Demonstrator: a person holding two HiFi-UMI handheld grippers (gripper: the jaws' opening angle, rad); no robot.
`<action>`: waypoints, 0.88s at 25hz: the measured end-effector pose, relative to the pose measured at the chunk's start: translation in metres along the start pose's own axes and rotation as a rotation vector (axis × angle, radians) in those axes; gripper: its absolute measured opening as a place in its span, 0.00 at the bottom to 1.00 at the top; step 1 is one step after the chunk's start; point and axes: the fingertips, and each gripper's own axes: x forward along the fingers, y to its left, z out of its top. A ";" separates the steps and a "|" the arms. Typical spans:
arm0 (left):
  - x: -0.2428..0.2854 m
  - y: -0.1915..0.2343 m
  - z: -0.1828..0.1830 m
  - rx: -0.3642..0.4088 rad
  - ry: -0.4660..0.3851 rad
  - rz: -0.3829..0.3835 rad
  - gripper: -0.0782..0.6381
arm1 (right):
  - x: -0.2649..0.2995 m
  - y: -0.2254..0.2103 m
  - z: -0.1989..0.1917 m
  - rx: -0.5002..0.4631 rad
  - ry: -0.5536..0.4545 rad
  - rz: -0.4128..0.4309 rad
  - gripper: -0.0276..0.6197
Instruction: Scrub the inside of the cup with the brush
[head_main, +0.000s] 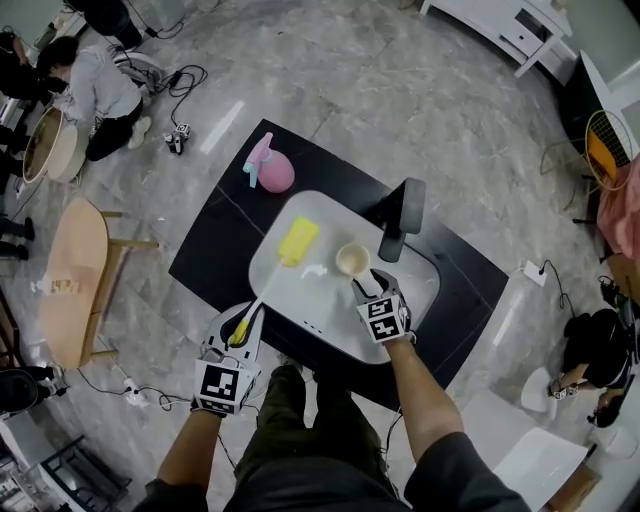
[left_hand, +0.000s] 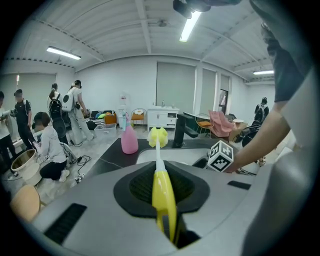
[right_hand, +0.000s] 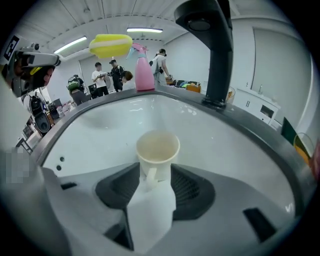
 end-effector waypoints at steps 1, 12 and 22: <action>0.001 0.000 -0.001 -0.001 0.003 0.001 0.16 | 0.003 -0.001 -0.003 -0.001 0.005 -0.001 0.34; 0.014 0.000 -0.013 0.017 0.030 -0.011 0.16 | 0.030 -0.004 -0.017 -0.017 0.021 -0.010 0.28; 0.023 0.001 -0.024 0.016 0.053 -0.024 0.16 | 0.032 -0.005 -0.011 0.005 -0.059 -0.034 0.13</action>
